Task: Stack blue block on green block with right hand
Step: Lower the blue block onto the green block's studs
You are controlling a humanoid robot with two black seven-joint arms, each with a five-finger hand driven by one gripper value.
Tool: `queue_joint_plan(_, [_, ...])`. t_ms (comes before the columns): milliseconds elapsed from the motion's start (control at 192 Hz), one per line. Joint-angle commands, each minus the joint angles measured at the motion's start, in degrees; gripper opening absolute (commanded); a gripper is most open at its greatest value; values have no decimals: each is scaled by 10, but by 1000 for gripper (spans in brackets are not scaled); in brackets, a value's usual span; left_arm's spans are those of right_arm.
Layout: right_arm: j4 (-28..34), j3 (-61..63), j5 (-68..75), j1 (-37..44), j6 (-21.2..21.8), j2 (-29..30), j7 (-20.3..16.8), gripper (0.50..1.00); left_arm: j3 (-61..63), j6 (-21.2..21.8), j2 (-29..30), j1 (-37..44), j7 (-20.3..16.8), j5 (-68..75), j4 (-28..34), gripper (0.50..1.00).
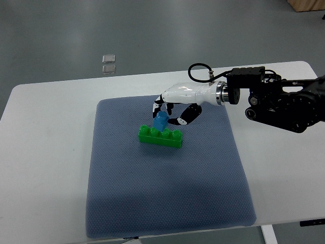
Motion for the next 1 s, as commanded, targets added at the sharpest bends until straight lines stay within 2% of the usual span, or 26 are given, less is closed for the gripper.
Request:
queue_joint_plan(0, [-5,-6,-1,1,1,7,0,500,0,0,0,0,0,0,0,1000])
queue_joint_plan(997, [-54,-28,-28,-4,0,33,-2,500,0,0,0,0,0,0,0,1000])
